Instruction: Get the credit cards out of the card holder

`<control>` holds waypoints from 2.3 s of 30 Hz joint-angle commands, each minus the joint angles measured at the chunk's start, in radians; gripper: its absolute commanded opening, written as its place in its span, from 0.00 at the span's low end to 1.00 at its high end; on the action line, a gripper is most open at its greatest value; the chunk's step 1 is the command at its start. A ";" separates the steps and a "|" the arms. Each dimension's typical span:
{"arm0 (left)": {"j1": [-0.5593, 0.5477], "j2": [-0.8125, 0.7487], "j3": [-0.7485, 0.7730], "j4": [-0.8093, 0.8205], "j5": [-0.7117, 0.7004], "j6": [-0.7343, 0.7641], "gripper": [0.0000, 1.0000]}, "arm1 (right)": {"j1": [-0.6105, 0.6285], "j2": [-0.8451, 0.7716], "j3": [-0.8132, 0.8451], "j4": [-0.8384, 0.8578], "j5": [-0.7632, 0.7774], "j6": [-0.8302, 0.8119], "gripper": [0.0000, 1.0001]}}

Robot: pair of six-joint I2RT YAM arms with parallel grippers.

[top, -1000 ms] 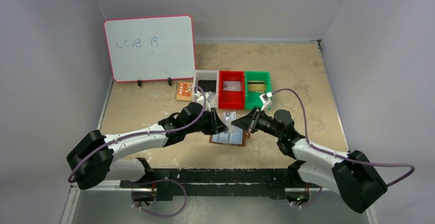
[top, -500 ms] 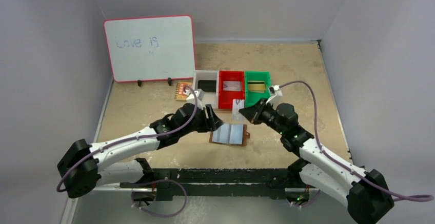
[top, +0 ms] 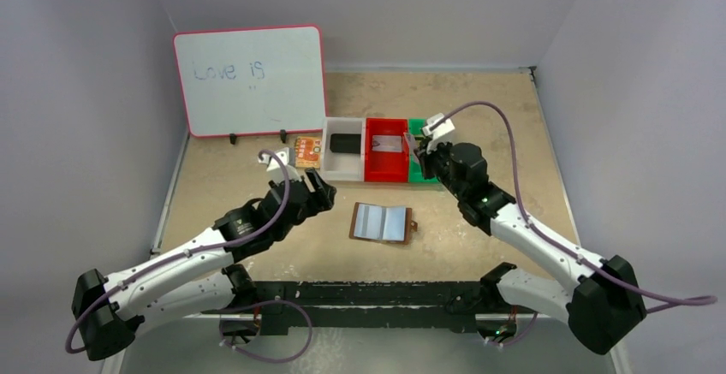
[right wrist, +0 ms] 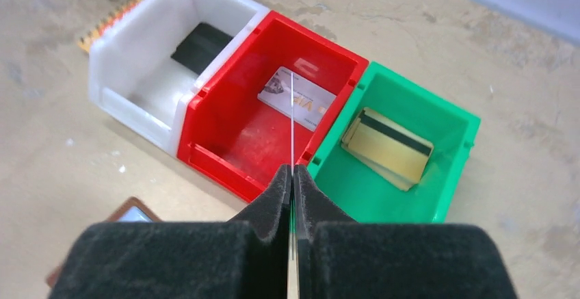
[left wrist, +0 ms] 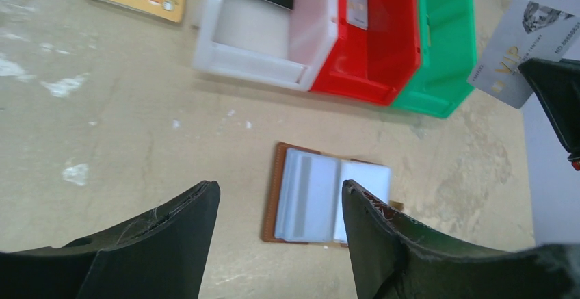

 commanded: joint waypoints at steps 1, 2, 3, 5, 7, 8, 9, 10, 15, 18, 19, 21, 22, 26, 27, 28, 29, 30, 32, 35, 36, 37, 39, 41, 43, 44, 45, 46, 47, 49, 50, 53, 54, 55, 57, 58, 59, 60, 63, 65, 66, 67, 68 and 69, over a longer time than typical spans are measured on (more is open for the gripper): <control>-0.002 -0.058 0.047 -0.146 -0.200 0.004 0.66 | 0.004 0.086 0.118 0.015 -0.082 -0.340 0.00; -0.001 -0.060 0.061 -0.173 -0.245 0.004 0.66 | 0.004 0.112 0.141 -0.003 -0.085 -0.363 0.00; -0.002 -0.061 0.075 -0.204 -0.287 0.006 0.66 | 0.004 0.140 0.163 -0.016 -0.089 -0.386 0.00; -0.001 -0.055 0.114 -0.253 -0.361 0.028 0.66 | 0.004 0.188 0.199 -0.027 -0.090 -0.419 0.00; -0.002 -0.040 0.153 -0.284 -0.417 0.086 0.67 | 0.004 0.244 0.227 -0.035 -0.087 -0.450 0.00; -0.001 -0.030 0.168 -0.288 -0.441 0.122 0.67 | 0.004 0.270 0.243 -0.043 -0.089 -0.465 0.00; -0.001 -0.020 0.180 -0.287 -0.457 0.156 0.67 | 0.004 0.291 0.262 -0.054 -0.090 -0.477 0.00; -0.001 -0.007 0.183 -0.287 -0.481 0.181 0.67 | 0.004 0.314 0.278 -0.057 -0.094 -0.489 0.00; 0.000 0.037 0.140 -0.245 -0.555 0.269 0.68 | 0.004 0.401 0.329 -0.045 -0.143 -0.553 0.00; 0.038 0.032 0.150 -0.200 -0.495 0.336 0.69 | 0.004 0.458 0.374 -0.070 -0.158 -0.591 0.00; 0.103 0.026 0.161 -0.186 -0.427 0.367 0.70 | 0.004 0.475 0.395 -0.085 -0.156 -0.598 0.00; 0.241 0.009 0.164 -0.168 -0.279 0.413 0.70 | 0.004 0.505 0.427 -0.118 -0.165 -0.611 0.00; 0.307 0.005 0.151 -0.156 -0.235 0.433 0.70 | 0.004 0.517 0.435 -0.121 -0.166 -0.620 0.00; 0.444 0.018 0.144 -0.156 -0.137 0.458 0.70 | 0.004 0.565 0.463 -0.152 -0.177 -0.673 0.00; 0.446 0.019 0.144 -0.146 -0.132 0.459 0.70 | 0.004 0.575 0.471 -0.164 -0.178 -0.688 0.00; 0.448 0.018 0.143 -0.140 -0.136 0.458 0.70 | 0.004 0.585 0.477 -0.167 -0.180 -0.695 0.00; 0.447 0.018 0.146 -0.142 -0.147 0.460 0.70 | 0.004 0.595 0.483 -0.170 -0.184 -0.705 0.00; 0.447 0.017 0.149 -0.145 -0.166 0.463 0.70 | 0.004 0.603 0.489 -0.172 -0.183 -0.720 0.00; 0.447 0.015 0.152 -0.146 -0.208 0.468 0.70 | 0.004 0.622 0.493 -0.170 -0.166 -0.750 0.00; 0.448 0.009 0.158 -0.138 -0.232 0.465 0.71 | 0.004 0.652 0.492 -0.160 -0.161 -0.793 0.00; 0.447 0.010 0.159 -0.139 -0.236 0.460 0.73 | 0.004 0.666 0.491 -0.147 -0.135 -0.798 0.00; 0.447 0.011 0.161 -0.142 -0.240 0.454 0.74 | 0.004 0.678 0.488 -0.128 -0.109 -0.798 0.00; 0.448 0.012 0.168 -0.151 -0.245 0.451 0.76 | 0.004 0.696 0.486 -0.127 -0.105 -0.825 0.00; 0.447 0.012 0.171 -0.156 -0.250 0.453 0.76 | 0.004 0.705 0.480 -0.131 -0.133 -0.862 0.00; 0.447 0.009 0.170 -0.157 -0.253 0.456 0.77 | 0.004 0.715 0.485 -0.127 -0.137 -0.880 0.00; 0.448 0.011 0.170 -0.157 -0.254 0.457 0.77 | 0.004 0.724 0.489 -0.124 -0.123 -0.888 0.00; 0.448 0.011 0.170 -0.158 -0.255 0.458 0.77 | 0.004 0.734 0.494 -0.126 -0.111 -0.901 0.00; 0.447 0.014 0.171 -0.160 -0.255 0.459 0.77 | 0.004 0.745 0.497 -0.127 -0.101 -0.916 0.00; 0.447 0.016 0.173 -0.163 -0.256 0.460 0.77 | 0.004 0.757 0.503 -0.134 -0.098 -0.933 0.00; 0.447 0.025 0.180 -0.171 -0.260 0.460 0.77 | 0.004 0.775 0.514 -0.139 -0.090 -0.949 0.00; 0.448 0.028 0.185 -0.176 -0.262 0.461 0.77 | 0.004 0.782 0.519 -0.142 -0.088 -0.952 0.00; 0.448 0.028 0.189 -0.181 -0.261 0.461 0.77 | 0.004 0.798 0.528 -0.132 -0.087 -0.971 0.00; 0.448 0.028 0.188 -0.181 -0.261 0.462 0.77 | 0.004 0.804 0.531 -0.122 -0.078 -0.975 0.00; 0.448 0.027 0.188 -0.179 -0.260 0.464 0.77 | 0.004 0.810 0.534 -0.113 -0.063 -0.982 0.00; 0.447 0.024 0.188 -0.180 -0.260 0.467 0.77 | 0.004 0.818 0.545 -0.109 -0.057 -0.998 0.00; 0.448 0.025 0.187 -0.179 -0.258 0.467 0.77 | 0.004 0.823 0.552 -0.107 -0.055 -1.002 0.01; 0.448 0.025 0.186 -0.180 -0.258 0.468 0.77 | 0.004 0.826 0.555 -0.104 -0.057 -1.005 0.02; 0.448 0.025 0.186 -0.181 -0.258 0.470 0.77 | 0.002 0.829 0.553 -0.093 -0.058 -1.007 0.03; 0.446 0.025 0.188 -0.178 -0.253 0.473 0.77 | 0.003 0.853 0.550 -0.068 -0.045 -1.015 0.03; 0.448 0.025 0.187 -0.178 -0.252 0.476 0.77 | 0.002 0.866 0.553 -0.050 -0.030 -1.020 0.03; 0.448 0.024 0.187 -0.178 -0.252 0.475 0.77 | 0.003 0.869 0.555 -0.045 -0.026 -1.020 0.04; 0.447 0.025 0.187 -0.178 -0.250 0.476 0.77 | 0.002 0.872 0.558 -0.047 -0.027 -1.025 0.04; 0.448 0.026 0.187 -0.178 -0.250 0.477 0.77 | 0.003 0.874 0.555 -0.048 -0.033 -1.033 0.04; 0.447 0.028 0.187 -0.178 -0.248 0.479 0.77 | 0.002 0.877 0.544 -0.036 -0.032 -1.039 0.04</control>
